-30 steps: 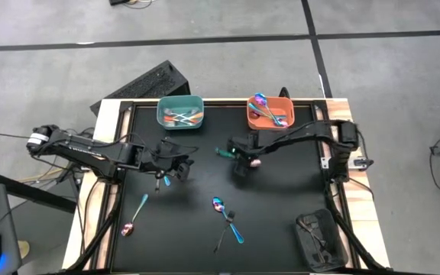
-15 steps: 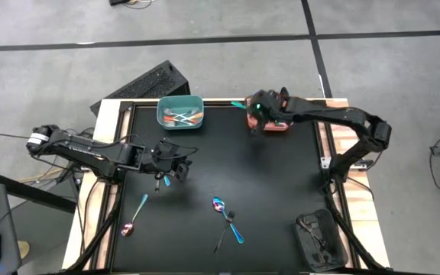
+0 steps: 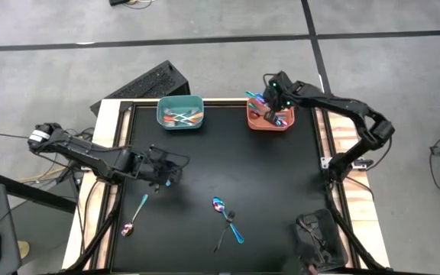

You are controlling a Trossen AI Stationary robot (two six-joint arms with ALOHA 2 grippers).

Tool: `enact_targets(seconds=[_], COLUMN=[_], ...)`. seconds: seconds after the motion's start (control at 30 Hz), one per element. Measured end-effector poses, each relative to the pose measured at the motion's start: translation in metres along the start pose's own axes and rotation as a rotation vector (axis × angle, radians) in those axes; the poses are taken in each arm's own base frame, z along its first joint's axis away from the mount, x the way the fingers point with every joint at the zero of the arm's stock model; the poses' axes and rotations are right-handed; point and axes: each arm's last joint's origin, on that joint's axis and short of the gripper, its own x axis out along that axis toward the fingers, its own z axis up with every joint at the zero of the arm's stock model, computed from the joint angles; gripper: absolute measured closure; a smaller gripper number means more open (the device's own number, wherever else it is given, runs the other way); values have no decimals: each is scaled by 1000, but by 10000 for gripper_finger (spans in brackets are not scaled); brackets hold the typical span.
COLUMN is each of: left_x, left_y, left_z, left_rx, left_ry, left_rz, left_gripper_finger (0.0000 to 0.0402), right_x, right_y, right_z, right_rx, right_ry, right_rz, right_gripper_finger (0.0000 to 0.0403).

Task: Sort silverware by color (type)
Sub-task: Put the purple spoon into the orange bin

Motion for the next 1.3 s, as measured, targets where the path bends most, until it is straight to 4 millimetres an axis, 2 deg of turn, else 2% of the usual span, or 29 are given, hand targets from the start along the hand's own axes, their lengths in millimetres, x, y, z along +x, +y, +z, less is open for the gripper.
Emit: enact_targets(seconds=[0.13,0.27,0.37,0.47,0.57,0.7,0.8,0.87,0.97,1.13,1.3], left_x=[0,2,4,6,9,31,49,54,56,58,65], left_y=[5,7,9,15,21,36,59,71,80,83,103], left_z=[0,2,5,7,9,3,-7,-9,-5,8,15], left_rx=[-12,-26,-70,-94,-84,-67,-185,-266,-347,-333,-376], left_ry=[12,13,31,64,83,163,239,243,204,127,131], left_rz=[46,58,72,116,160,159,228,295,350,381,472], left_gripper_finger=[258,258,258,258,258,258,258,258,258,258,258], right_x=[7,10,7,-1,-16,-42,-59,-71,-81,-87,-88], right_y=[-6,-8,-4,9,29,58,76,85,94,102,105], right_z=[-13,-21,-20,-12,-2,9,12,13,14,13,13], right_rx=[6,112,237,297,302,308,316,317,300,305,338], right_ry=[30,62,47,6,-46,-116,-150,-177,-198,-197,-189], right_rz=[23,47,108,165,199,270,335,363,391,416,427], right_gripper_finger=[346,288,251,232,229,233,238,241,244,251,259])
